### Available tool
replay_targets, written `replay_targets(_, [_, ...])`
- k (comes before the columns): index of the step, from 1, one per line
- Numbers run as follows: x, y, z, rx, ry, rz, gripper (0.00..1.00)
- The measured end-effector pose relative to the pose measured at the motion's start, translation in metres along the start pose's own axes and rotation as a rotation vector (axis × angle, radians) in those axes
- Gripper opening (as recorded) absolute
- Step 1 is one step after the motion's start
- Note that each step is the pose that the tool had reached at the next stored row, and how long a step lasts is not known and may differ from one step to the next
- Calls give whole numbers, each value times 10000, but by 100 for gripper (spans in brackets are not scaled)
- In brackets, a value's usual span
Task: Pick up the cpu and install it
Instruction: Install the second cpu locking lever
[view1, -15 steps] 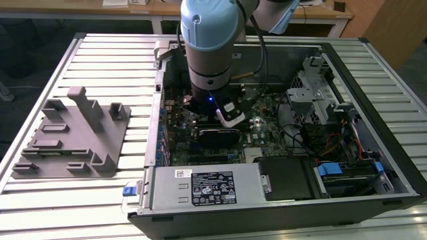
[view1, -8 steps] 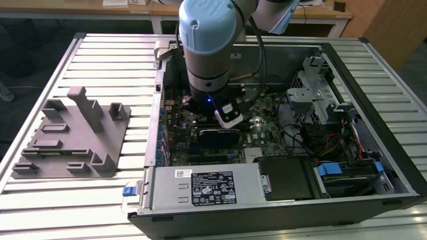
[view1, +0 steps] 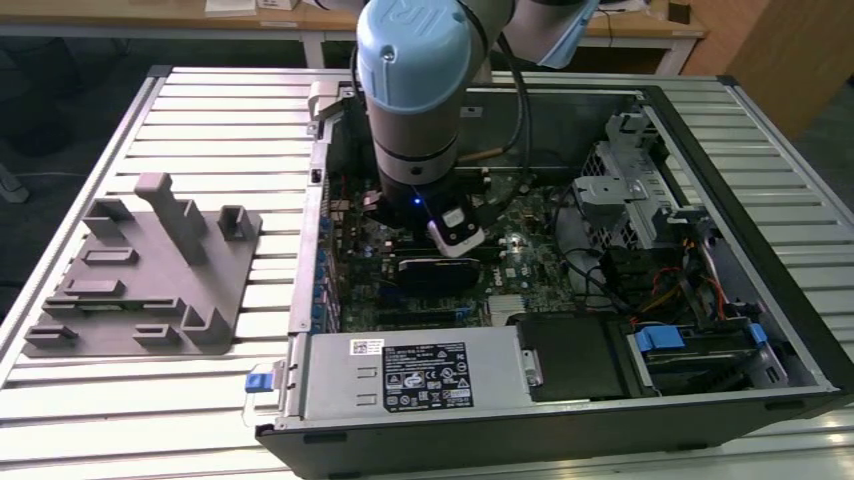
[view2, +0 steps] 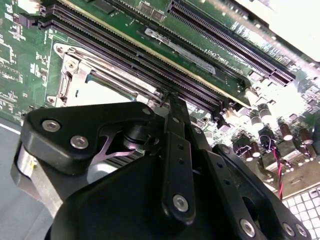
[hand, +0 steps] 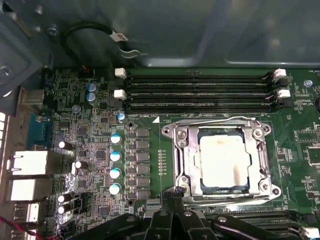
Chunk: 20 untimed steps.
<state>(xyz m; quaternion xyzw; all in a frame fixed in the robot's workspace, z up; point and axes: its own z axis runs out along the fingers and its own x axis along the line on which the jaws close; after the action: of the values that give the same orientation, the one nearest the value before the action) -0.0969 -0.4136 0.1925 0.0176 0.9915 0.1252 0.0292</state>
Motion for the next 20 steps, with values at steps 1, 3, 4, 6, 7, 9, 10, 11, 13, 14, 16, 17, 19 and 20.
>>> replay_targets(1, [1, 0, 4, -13, 0, 0, 11])
replay_targets(3, [3, -1, 13, -39, 1, 2, 11])
replay_targets(4, [5, -2, 17, -54, 1, 4, 11])
replay_targets(6, [15, -1, 26, -77, 1, 7, 11])
replay_targets(7, [19, -1, 27, -77, 1, 6, 11])
replay_targets(9, [20, -1, 27, -76, 3, 4, 11])
replay_targets(10, [21, -1, 27, -76, 3, 4, 11])
replay_targets(11, [22, 0, 27, -72, 2, 5, 11])
replay_targets(13, [21, 6, 13, -68, 1, 5, 11])
replay_targets(14, [20, 15, -1, -74, -2, 4, 11])
replay_targets(16, [18, 35, -50, -67, 0, 5, 11])
replay_targets(17, [16, 50, -81, -64, 0, 4, 11])
replay_targets(19, [13, 76, -139, -62, 1, 4, 11])
replay_targets(20, [12, 88, -163, -58, 0, 4, 11])
